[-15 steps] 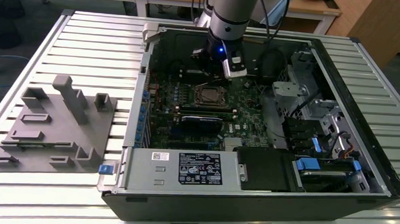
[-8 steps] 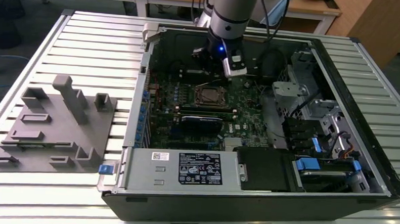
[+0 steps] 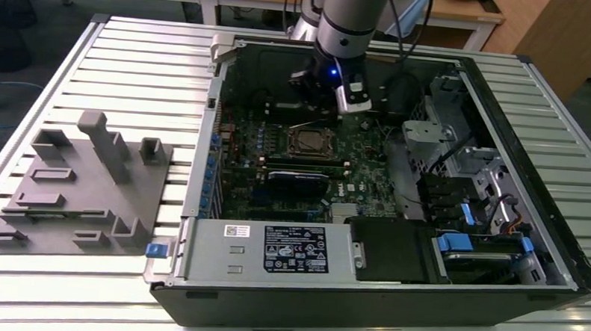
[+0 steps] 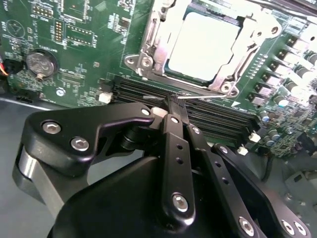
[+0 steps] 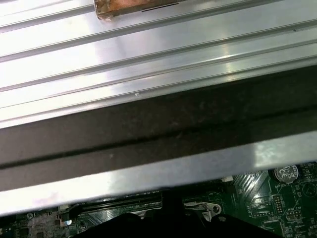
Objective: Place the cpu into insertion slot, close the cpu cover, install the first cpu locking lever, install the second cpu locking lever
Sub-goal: 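Install the first cpu locking lever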
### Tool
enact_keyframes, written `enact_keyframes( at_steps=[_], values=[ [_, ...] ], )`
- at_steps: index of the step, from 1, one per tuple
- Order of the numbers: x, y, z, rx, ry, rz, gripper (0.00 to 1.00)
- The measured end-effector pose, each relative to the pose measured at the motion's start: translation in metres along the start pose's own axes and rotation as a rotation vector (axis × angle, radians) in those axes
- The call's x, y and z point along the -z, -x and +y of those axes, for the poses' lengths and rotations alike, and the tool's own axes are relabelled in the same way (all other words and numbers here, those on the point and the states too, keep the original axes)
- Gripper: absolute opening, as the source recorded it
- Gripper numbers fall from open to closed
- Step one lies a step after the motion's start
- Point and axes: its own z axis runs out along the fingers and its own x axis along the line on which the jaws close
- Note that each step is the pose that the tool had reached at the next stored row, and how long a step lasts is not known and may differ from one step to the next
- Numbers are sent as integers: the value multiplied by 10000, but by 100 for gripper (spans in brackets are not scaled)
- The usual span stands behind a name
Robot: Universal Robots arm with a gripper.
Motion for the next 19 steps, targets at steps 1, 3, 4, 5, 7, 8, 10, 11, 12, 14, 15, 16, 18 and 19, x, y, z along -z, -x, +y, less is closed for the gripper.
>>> enact_keyframes(
  at_steps=[1,3,4,5,7,8,10,11,12,14,15,16,18,19],
  values=[
    [0,7,2,0,0,0,10],
    [-1,10,4,0,1,-1,10],
    [-2,10,5,1,0,-1,10],
    [-3,10,6,1,0,0,10],
    [-8,9,7,0,-1,0,10],
    [-12,9,7,0,-1,0,10],
    [-26,9,10,1,-1,-2,10],
    [-34,9,12,5,0,-4,10],
    [-43,10,12,10,-2,-5,10],
    [-56,10,13,18,-6,-5,10],
    [-60,10,13,21,-10,-5,10],
    [-62,9,16,21,-13,-5,10],
    [-66,6,29,24,-10,-5,10],
    [-68,5,37,28,-11,-4,10]
  ],
)
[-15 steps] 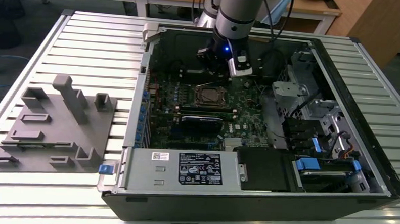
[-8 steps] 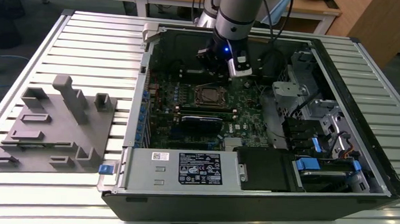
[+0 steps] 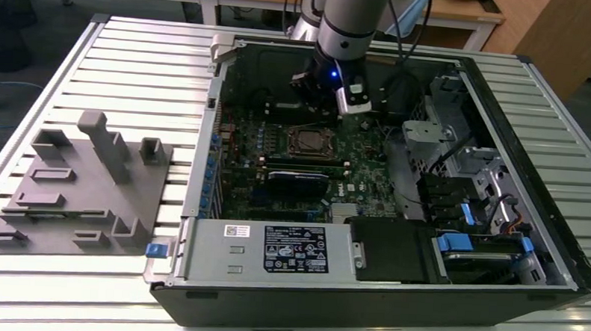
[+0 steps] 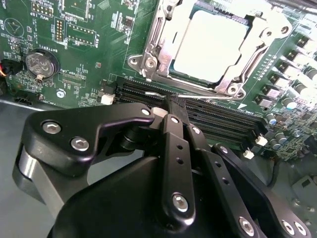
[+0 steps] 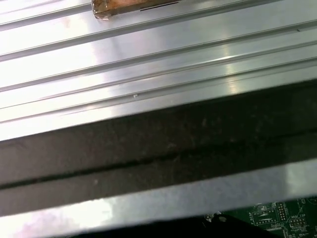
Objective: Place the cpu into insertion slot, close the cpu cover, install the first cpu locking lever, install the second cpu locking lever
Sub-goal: 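Install the first cpu locking lever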
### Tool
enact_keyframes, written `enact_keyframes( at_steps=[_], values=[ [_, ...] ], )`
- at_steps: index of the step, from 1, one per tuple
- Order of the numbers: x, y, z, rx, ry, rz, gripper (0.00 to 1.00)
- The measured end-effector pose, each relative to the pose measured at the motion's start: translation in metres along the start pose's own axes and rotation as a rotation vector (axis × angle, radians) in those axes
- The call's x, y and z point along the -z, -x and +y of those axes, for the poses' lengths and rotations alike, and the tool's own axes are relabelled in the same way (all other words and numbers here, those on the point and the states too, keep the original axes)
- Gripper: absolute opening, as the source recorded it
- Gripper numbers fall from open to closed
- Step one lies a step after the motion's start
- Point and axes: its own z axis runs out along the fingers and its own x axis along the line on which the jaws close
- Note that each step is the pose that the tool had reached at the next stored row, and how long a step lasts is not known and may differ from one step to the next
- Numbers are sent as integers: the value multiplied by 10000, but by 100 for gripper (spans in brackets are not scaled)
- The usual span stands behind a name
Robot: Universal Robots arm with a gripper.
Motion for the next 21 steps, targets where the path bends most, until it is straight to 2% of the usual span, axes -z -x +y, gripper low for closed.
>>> enact_keyframes(
  at_steps=[4,11,21],
  values=[
    [-2,-1,6,94,-5,5,10],
    [-27,1,3,379,1,-71,10],
    [-58,2,-2,680,-1,-120,10]
  ],
)
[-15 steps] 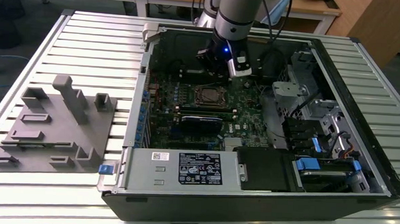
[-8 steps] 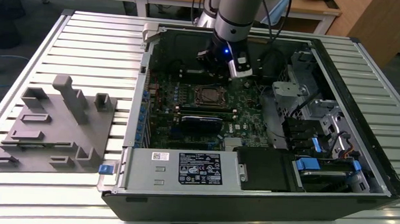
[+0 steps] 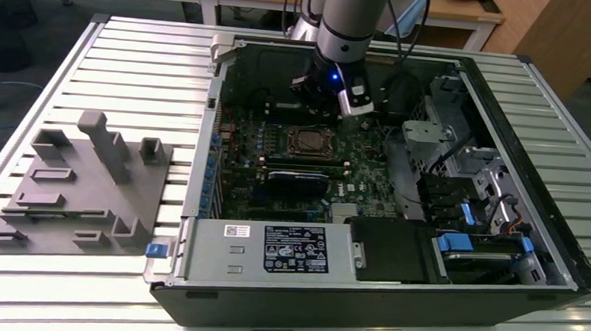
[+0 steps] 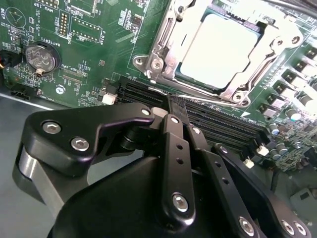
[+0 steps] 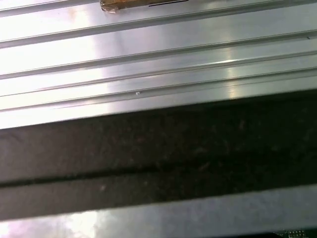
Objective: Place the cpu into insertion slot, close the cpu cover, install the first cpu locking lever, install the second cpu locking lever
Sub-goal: 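Install the first cpu locking lever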
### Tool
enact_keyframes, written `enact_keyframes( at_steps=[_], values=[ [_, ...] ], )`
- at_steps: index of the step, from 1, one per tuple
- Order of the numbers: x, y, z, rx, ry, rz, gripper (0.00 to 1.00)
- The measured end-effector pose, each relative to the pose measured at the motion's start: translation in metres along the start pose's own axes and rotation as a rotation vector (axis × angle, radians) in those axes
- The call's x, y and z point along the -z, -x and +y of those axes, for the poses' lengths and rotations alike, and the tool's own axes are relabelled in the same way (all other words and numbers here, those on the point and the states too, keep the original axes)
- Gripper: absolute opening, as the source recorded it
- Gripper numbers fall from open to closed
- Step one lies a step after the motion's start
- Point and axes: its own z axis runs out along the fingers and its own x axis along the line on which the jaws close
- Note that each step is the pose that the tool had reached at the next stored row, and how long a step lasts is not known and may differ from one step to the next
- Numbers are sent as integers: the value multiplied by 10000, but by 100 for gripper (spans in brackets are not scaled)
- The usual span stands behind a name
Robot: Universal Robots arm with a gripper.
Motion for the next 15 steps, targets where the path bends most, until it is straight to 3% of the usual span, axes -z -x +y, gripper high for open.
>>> enact_keyframes(
  at_steps=[3,8,15],
  values=[
    [-7,0,-2,87,9,-66,10],
    [-19,-7,-19,200,39,-298,10],
    [-25,-46,-51,238,88,-474,10]
  ],
)
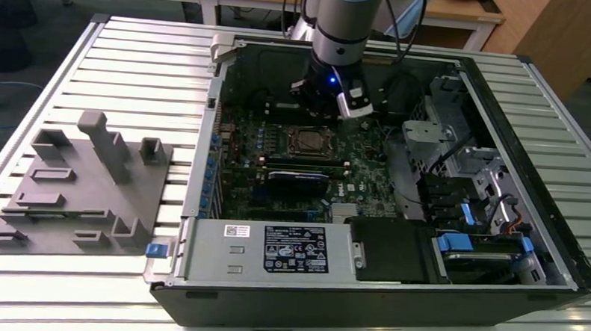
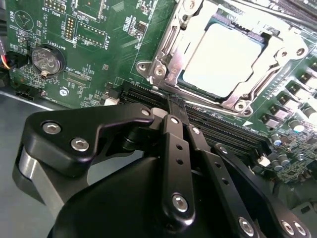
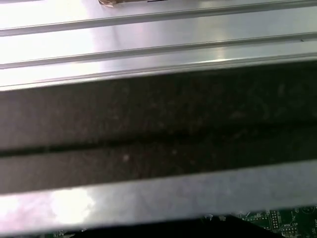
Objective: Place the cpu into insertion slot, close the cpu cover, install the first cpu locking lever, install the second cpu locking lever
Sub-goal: 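Install the first cpu locking lever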
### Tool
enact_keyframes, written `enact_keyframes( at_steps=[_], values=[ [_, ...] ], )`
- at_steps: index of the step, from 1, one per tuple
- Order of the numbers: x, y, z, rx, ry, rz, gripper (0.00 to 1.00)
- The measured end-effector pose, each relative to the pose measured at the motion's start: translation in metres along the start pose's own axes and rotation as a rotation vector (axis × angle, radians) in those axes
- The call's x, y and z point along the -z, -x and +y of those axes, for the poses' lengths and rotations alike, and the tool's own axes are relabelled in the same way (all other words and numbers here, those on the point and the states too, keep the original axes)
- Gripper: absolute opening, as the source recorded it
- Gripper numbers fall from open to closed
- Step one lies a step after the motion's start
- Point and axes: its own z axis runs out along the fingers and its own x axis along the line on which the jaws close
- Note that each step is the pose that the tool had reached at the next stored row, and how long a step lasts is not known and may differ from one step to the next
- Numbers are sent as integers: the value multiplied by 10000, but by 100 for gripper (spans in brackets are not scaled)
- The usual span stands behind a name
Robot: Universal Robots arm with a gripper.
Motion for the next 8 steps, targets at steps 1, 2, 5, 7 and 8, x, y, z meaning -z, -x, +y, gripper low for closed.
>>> enact_keyframes(
  at_steps=[1,2,5,7,8],
  values=[
    [-2,-1,-4,9,33,-36,10],
    [-2,-2,-7,18,72,-66,10],
    [-2,-7,-10,25,144,-87,10],
    [-2,-11,-12,24,175,-85,10],
    [-2,-14,-12,23,184,-85,10]
  ],
)
